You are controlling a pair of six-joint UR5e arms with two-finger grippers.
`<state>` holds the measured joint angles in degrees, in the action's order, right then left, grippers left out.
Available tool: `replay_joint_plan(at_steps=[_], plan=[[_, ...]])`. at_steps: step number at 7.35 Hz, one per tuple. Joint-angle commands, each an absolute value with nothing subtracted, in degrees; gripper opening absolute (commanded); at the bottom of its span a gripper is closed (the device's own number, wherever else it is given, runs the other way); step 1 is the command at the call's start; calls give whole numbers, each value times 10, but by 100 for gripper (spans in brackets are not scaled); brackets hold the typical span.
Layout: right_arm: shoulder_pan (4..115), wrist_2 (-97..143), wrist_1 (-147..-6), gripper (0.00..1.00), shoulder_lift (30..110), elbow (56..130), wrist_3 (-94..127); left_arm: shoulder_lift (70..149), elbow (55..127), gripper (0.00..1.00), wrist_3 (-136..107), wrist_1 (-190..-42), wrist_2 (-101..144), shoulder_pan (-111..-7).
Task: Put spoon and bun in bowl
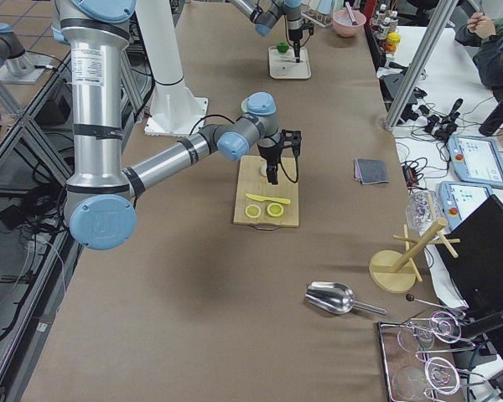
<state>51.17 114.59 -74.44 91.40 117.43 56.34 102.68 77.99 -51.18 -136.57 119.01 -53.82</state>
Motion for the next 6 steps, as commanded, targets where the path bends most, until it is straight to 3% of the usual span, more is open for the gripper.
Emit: replay_joint_plan(at_steps=[1,2,6], plan=[[511,1146,-744,100,914,1175,568,1027,784,20,-513,-1366,1190,-538],[511,1146,-744,100,914,1175,568,1026,787,0,-513,-1366,1190,-538],[508,1146,-744,100,914,1175,577,1033,854,0,-603,-1360,1194,-537]])
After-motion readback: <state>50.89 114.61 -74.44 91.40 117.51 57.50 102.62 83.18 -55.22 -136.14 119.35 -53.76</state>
